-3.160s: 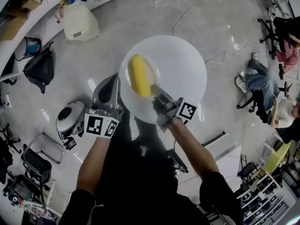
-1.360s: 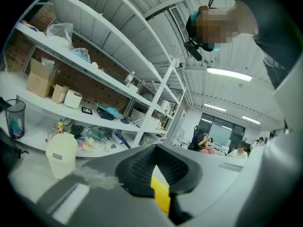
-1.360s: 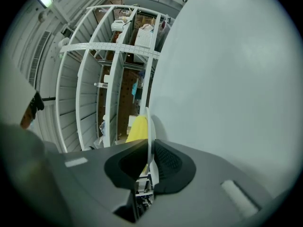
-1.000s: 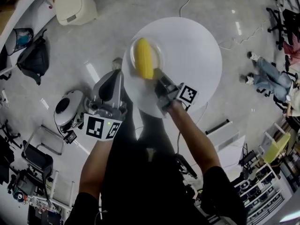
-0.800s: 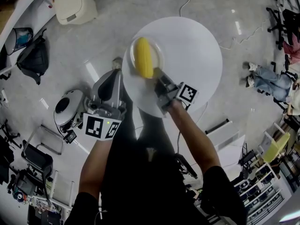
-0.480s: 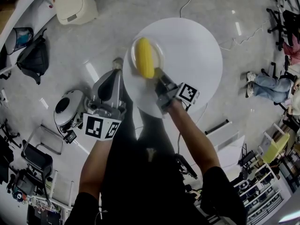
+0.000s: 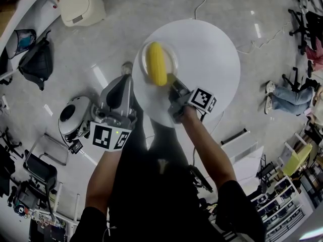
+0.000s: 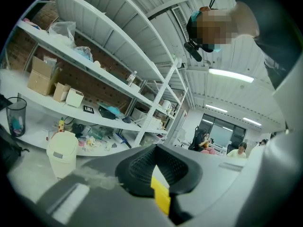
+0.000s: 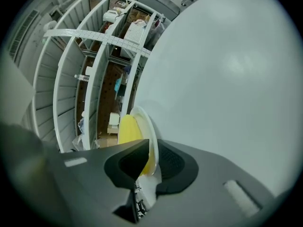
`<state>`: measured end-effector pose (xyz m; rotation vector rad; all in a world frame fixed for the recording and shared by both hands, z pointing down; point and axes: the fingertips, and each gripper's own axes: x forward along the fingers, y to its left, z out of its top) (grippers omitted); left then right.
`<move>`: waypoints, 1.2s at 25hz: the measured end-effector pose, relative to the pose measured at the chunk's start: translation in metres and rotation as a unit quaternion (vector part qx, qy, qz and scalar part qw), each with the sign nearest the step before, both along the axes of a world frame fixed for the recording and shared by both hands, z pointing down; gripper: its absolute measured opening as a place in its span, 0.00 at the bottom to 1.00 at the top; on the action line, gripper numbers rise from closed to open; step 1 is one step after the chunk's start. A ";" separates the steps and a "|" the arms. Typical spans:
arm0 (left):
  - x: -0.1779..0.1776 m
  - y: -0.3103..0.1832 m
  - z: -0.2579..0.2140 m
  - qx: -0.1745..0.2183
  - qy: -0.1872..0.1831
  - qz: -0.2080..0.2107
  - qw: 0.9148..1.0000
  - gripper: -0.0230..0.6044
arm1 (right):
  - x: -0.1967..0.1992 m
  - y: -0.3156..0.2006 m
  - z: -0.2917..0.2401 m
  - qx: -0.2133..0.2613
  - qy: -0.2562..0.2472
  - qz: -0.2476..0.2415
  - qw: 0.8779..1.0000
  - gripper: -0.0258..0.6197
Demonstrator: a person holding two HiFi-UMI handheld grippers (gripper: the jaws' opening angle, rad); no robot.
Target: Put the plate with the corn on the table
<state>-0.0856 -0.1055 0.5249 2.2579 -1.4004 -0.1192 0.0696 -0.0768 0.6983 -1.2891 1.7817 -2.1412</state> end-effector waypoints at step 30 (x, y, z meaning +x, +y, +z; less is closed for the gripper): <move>0.010 -0.005 0.006 -0.009 -0.001 0.006 1.000 0.04 | 0.015 0.002 -0.002 0.005 0.144 -0.061 0.988 0.20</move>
